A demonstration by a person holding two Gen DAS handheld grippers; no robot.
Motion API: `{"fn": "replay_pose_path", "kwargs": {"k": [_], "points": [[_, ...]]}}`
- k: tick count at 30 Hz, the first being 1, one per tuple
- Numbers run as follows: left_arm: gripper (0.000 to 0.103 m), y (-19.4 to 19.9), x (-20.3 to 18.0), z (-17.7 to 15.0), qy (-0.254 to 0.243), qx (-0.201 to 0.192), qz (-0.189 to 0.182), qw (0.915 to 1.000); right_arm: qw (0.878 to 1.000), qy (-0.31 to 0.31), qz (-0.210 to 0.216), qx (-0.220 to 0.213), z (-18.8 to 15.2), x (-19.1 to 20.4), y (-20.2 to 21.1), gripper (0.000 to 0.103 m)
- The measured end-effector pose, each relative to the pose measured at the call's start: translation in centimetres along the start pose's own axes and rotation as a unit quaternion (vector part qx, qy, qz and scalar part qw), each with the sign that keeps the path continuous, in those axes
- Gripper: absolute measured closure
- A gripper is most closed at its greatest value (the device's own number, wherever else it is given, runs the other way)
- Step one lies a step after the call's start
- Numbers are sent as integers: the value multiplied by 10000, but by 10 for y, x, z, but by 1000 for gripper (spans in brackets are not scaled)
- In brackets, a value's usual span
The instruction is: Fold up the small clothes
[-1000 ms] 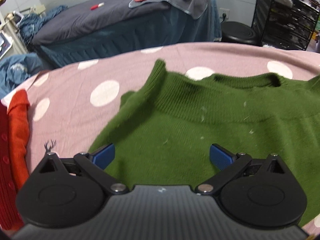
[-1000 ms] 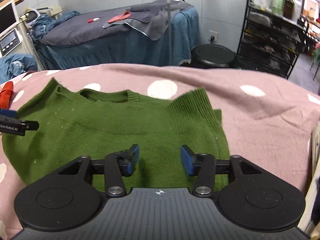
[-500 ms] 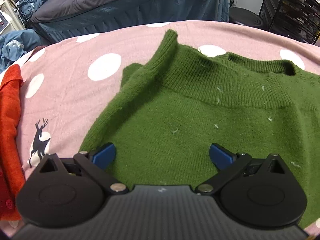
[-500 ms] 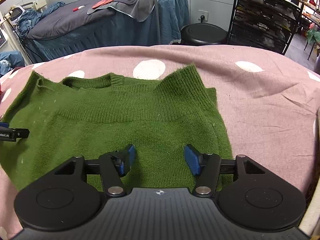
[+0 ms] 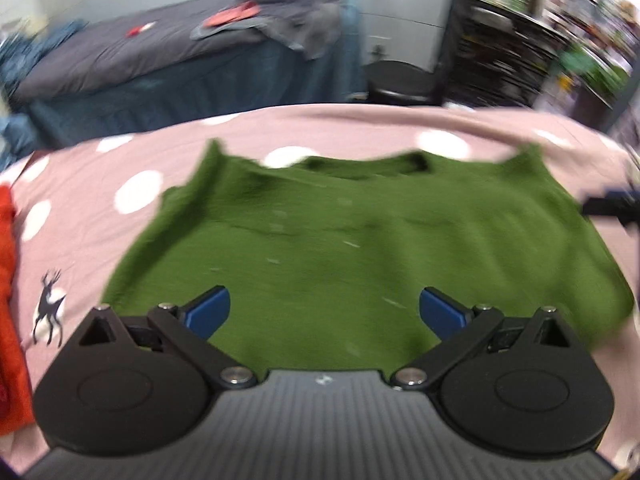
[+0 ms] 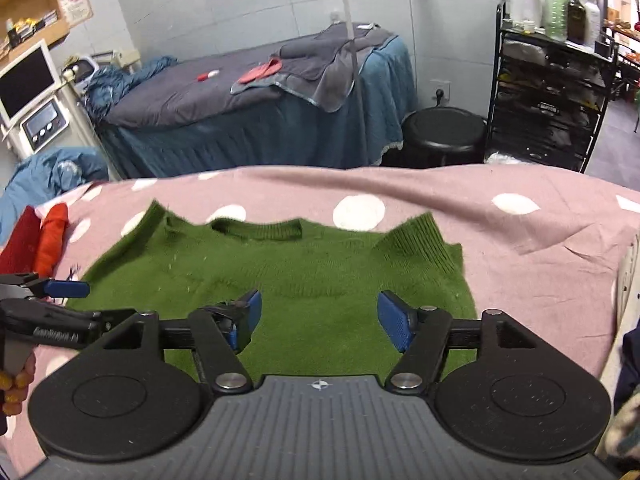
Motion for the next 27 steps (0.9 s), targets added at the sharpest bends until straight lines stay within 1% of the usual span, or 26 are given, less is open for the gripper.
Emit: {"fn": "replay_pose_path", "kwargs": {"k": [1,3,4,5,7,8,9,11,12,14,16,17,19,21,23,24,26,27], "points": [[0,4,-15,-4,-288,-74,-35,9996,10000,20,-82,29,2,-5,0,0],[3,10,-48,-14,-962,-248,2,9951,9998,-69,-156,107,8,-21,2,0],[8,12,-66,-20,-1302,-292,-12,9911,9996,-192,-165,156,12,-30,2,0],[15,12,-83,-24,-1620,-289,-103,9863,9990,-339,-150,240,16,-40,1,0],[21,12,-119,-33,-2151,-259,-390,9755,9976,-565,-120,379,24,-56,1,0],[21,13,-136,-36,-2388,-313,-487,9693,9969,-657,-146,401,27,-62,0,0],[21,13,-152,-39,-2625,-415,-500,9627,9962,-732,-144,449,31,-69,-1,0],[21,9,-183,-42,-3179,-600,-380,9455,9945,-838,-19,621,31,-75,-5,0],[21,6,-197,-43,-3470,-682,-276,9350,9934,-907,54,697,30,-78,-6,0],[21,-3,-222,-45,-3955,-805,-225,9147,9893,-1077,202,968,27,-81,-13,0],[23,-14,-246,-48,-4402,-897,-189,8932,9863,-1166,170,1154,22,-84,-20,0],[25,-18,-256,-48,-4616,-957,-152,8818,9860,-1172,119,1180,21,-86,-24,0],[30,-26,-275,-48,-4962,-1061,-90,8616,9848,-1307,-53,1141,22,-91,-30,0],[34,-36,-290,-47,-5196,-1131,2,8469,9779,-1695,-43,1221,23,-100,-40,0],[48,-42,-303,-45,-5349,-1205,97,8362,9693,-2122,-65,1242,23,-111,-51,0],[50,-45,-308,-43,-5392,-1185,95,8337,9659,-2275,-100,1229,22,-115,-56,0],[57,-49,-315,-41,-5409,-1169,47,8329,9604,-2462,30,1307,20,-119,-67,0],[59,-51,-316,-40,-5390,-1150,19,8344,9575,-2543,170,1349,18,-119,-72,0]]}}
Point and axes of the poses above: each gripper's, at about its wrist camera, not at the fingertips, and y roughly against the way its jaws point, x to its left, z to its top, the point moved 3 cm from there along -y, roughly the way its jaws point, and after that the axes turned 8 degrees about -y, right-handed, at the moved point
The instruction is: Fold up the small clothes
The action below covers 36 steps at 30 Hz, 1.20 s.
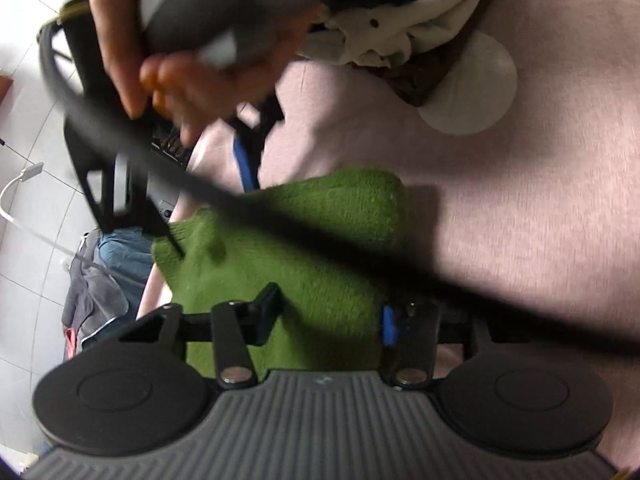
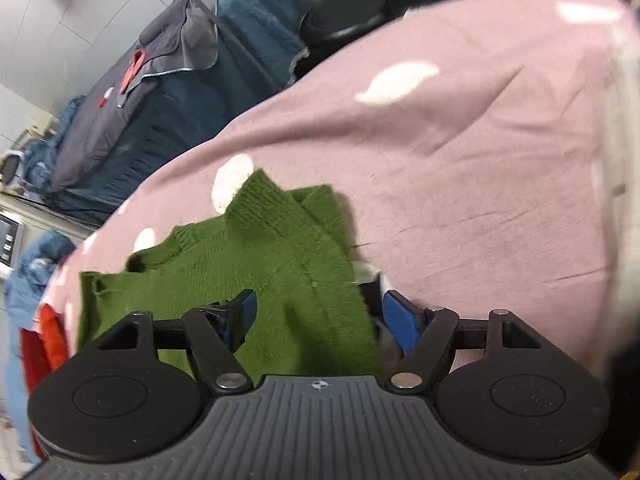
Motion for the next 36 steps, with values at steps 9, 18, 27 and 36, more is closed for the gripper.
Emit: {"fn": "replay_pose_path", "kwargs": {"k": [9,18,27,36], "points": [[84,1,15,-4,710,-209,-285,9968,9986,-206,441,230,0,-13,-21,57],[89,74,75,-56,1969,-872,33,9765,9885,239,1491,105,1,32,25,74],[90,137,166,-174,4659,-751,220,8814,9756,156,2182,199,-16,138,16,76],[90,160,182,-312,6450,-115,587,7619,9691,700,2306,519,-68,253,-41,77]]}}
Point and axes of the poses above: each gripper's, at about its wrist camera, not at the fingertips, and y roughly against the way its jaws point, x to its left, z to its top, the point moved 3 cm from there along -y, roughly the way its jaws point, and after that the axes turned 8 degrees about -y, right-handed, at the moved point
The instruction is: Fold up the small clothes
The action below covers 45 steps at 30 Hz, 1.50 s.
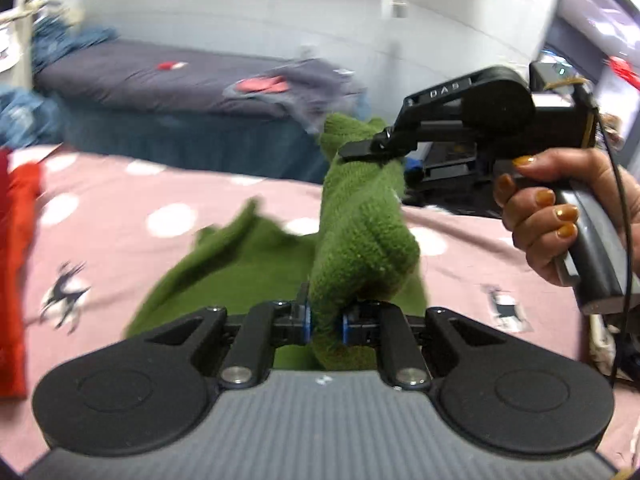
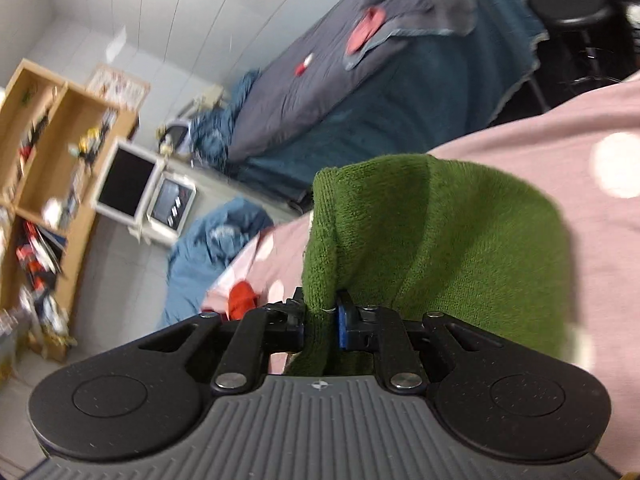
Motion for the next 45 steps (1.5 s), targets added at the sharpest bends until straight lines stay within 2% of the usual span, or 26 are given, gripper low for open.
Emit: {"fn": "replay_pose_path", "kwargs": {"k": [4,9,12,14,15,16,18,19,23,27,30,33,35,39,41,45], "points": [[90,4,42,-19,567,212,179,9980,9990,252,-281,224,-22,16,-48,77],[90,2,94,-43,1297,662,182,9892,9953,480,-685,484,-44,16,-95,77],[81,-2,111,-59,1475,963,187,9842,9909,726,-1000,540,-55,15,-117,72],[64,-4,123,-67,1631,1141,281,9796,9901,725,-1027,629,-60,11,-127,47],[61,-4,128,-70,1726,1181,370,9772,9902,679,-1036,645,-62,9,-131,37],[60,-3,134,-73,1772,1210,443,9757,9905,631,-1036,643,-64,7,-134,28],[51,-5,145,-76,1774,1293,516,9742,9905,678,-1047,570,-67,8,-135,28],[43,-2,149,-78,1783,1351,583,9729,9904,730,-1040,538,-68,10,-132,28],[42,1,158,-77,1822,1434,651,9706,9905,943,-966,275,-70,23,-113,18],[42,2,150,-67,1660,1401,669,9738,9852,1387,-1006,10,-71,27,-75,17],[42,0,141,-62,1620,1409,630,9746,9721,1966,-1272,-163,-79,25,-49,21],[41,3,131,-57,1498,1389,658,9767,9496,2705,-1559,-268,-95,26,-35,24],[38,9,125,-54,1423,1334,761,9778,9347,3050,-1798,-307,-106,23,-30,29],[38,33,110,-44,1156,775,1051,9847,9177,3354,-2109,-311,-126,12,-20,38],[38,39,97,-41,863,536,997,9898,9101,3505,-2190,-289,-138,10,-19,42],[39,20,75,-38,322,695,665,9948,8914,3910,-2281,-229,-160,6,-20,43]]}}
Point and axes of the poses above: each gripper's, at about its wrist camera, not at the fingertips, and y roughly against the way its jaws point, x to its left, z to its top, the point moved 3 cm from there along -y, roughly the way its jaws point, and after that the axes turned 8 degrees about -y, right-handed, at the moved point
